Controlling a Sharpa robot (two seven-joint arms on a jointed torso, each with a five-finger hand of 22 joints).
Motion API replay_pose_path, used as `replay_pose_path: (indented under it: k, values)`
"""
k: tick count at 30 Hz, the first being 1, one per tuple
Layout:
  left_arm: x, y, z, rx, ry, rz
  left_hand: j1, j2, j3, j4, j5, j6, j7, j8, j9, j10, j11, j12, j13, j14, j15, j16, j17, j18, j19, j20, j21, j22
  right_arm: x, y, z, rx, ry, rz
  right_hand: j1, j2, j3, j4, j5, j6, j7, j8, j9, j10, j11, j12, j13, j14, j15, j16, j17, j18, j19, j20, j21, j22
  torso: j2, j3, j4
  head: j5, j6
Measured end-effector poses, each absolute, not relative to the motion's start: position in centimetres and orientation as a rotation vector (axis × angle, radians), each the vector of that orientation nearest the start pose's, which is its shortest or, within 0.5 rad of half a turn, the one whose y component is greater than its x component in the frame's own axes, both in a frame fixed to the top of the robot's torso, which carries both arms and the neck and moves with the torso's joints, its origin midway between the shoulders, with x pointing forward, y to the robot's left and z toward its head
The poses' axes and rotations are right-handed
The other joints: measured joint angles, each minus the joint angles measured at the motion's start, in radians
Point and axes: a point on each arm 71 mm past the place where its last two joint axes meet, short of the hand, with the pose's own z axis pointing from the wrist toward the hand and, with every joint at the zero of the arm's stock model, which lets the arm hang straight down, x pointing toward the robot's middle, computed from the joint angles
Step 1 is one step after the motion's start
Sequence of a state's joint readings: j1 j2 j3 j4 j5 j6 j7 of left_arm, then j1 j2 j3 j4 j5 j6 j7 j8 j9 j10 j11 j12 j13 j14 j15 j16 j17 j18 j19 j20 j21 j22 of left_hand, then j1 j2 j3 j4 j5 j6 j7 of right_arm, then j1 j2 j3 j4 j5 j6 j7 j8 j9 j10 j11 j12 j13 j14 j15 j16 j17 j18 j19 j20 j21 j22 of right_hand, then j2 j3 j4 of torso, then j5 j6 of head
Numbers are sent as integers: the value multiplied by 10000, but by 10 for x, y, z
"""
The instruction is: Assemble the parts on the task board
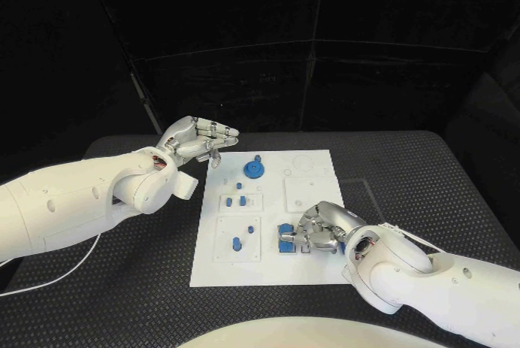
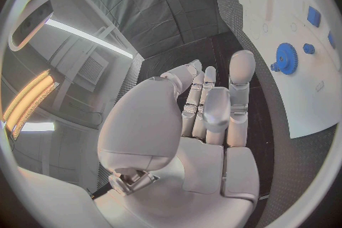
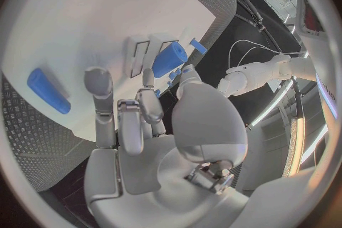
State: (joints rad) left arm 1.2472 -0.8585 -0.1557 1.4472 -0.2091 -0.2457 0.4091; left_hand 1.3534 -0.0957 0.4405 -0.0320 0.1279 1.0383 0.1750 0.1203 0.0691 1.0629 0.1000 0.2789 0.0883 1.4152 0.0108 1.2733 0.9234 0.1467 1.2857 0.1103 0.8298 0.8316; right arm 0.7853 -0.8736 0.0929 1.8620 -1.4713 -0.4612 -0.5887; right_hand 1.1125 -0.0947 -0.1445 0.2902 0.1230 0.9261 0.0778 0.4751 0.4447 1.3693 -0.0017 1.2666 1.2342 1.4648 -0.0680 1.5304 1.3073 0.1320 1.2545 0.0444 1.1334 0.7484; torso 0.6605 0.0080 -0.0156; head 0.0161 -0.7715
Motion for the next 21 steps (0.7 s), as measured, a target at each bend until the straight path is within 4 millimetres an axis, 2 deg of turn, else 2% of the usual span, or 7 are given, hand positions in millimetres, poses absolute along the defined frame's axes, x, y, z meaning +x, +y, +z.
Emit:
replay_pose_path:
  k: [2, 4, 8, 15, 21]
  values:
    - [493, 234, -197, -8533, 15454, -14323, 0, 0, 0, 0, 0, 0, 0, 0, 0, 0, 0, 0, 0, 0, 0, 0, 0, 0, 0, 0, 0, 0, 356, -152, -274, 3097, 19409, 6140, 638, 129, 149, -149, 54, 123, -82, 125, 94, 105, -40, 117, 122, 0, 0, 0, 0, 0, 81, -31, 81, 115, 0, -1, -3, 0, -1]
    - [493, 234, -197, -8534, 15454, -14323, 0, 0, 0, 0, 0, 0, 0, 0, 0, 0, 0, 0, 0, 0, 0, 0, 0, 0, 0, 0, 0, 0, 356, -151, -273, 3051, 19386, 6174, 1166, 202, 213, -311, -93, 295, -152, 278, 208, 176, -111, 229, 249, 0, 0, 45, 0, 0, 136, -54, 127, 214, 0, -1, -3, -6, -1]
    - [493, 234, -197, -8536, 15457, -14321, 0, 0, 0, 0, 0, 0, 0, 0, 0, 0, 0, 0, 0, 0, 0, 0, 0, 0, 0, 0, 0, 0, 356, -149, -271, 2916, 19293, 6234, 1789, 287, 199, -595, -217, 491, -272, 574, 424, 319, -183, 376, 440, 9, -66, 117, 8, 0, 205, -122, 225, 418, 2, -4, -3, -26, -5]
    - [493, 234, -197, -8547, 15472, -14307, 0, 0, 0, 0, 0, 0, 0, 0, 0, -36, 36, 40, 0, 0, 0, 0, 0, 0, 0, 0, 0, -13, 358, -148, -270, 2627, 19127, 6215, 2328, 372, 162, -861, -241, 526, -307, 824, 640, 405, -269, 543, 632, 12, -136, 167, 7, 1, 340, -194, 313, 641, 5, -10, 19, -29, -11]
    - [494, 234, -197, -8557, 15481, -14289, 0, 0, 0, 0, 0, 0, 0, 0, 0, -36, 36, 40, 0, 0, 0, 0, 0, 0, 0, 0, 0, -13, 358, -146, -269, 2328, 19020, 6212, 2503, 466, 117, -981, -158, 561, -342, 938, 734, 496, -287, 643, 746, 2, -146, 206, 6, 2, 377, -231, 390, 736, 5, -11, 9, -16, -40]
